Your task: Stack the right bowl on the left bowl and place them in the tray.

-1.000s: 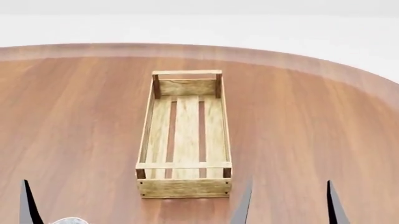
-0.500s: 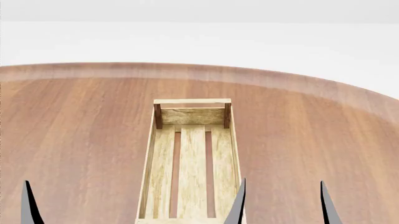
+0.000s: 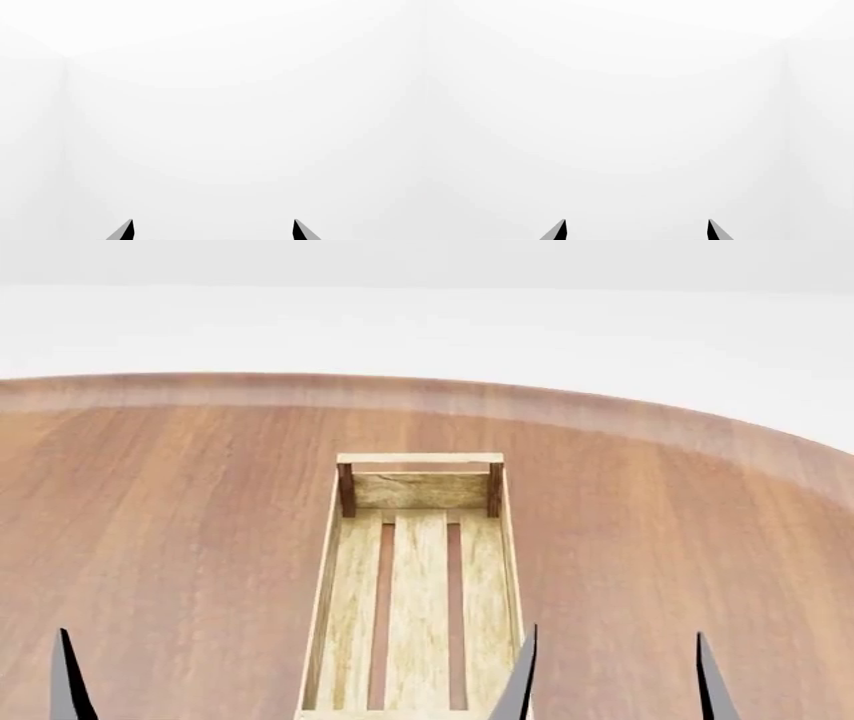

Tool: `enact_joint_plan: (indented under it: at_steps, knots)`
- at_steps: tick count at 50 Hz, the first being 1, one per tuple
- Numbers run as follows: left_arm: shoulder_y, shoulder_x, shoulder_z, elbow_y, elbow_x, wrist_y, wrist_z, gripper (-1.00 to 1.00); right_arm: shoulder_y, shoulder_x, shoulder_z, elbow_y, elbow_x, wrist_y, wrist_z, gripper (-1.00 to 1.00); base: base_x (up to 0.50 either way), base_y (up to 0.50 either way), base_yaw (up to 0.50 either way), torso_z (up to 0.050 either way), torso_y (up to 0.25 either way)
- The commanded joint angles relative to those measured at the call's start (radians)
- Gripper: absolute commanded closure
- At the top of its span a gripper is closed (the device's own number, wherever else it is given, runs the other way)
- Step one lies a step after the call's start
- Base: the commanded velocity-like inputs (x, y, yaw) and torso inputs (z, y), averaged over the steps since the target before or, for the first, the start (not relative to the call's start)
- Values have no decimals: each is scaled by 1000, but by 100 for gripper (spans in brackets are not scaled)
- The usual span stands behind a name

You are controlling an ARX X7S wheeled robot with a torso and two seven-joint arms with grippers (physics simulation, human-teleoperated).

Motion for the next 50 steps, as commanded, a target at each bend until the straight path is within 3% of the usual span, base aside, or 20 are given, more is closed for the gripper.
enact_joint_plan:
  at_steps: [1,7,11,50]
  knots:
    - [0,22,-18,11,6,-33,16,-100,-3,-16,22,16,19,-11,-19,-100,0,0,0,0,0]
    - [2,17,-32,13,-86,-83,35,-100,8,-22,26,32,107,37,-37,-100,0,0,0,0,0]
    - [-12,20,-31,13,-52,-139,22,-100,13,-21,17,34,104,47,-38,-100,0,0,0,1,-36]
    - [-9,8,-20,14,-60,-146,-1,-100,17,-7,-4,44,103,54,-17,-100,0,0,0,17,-231]
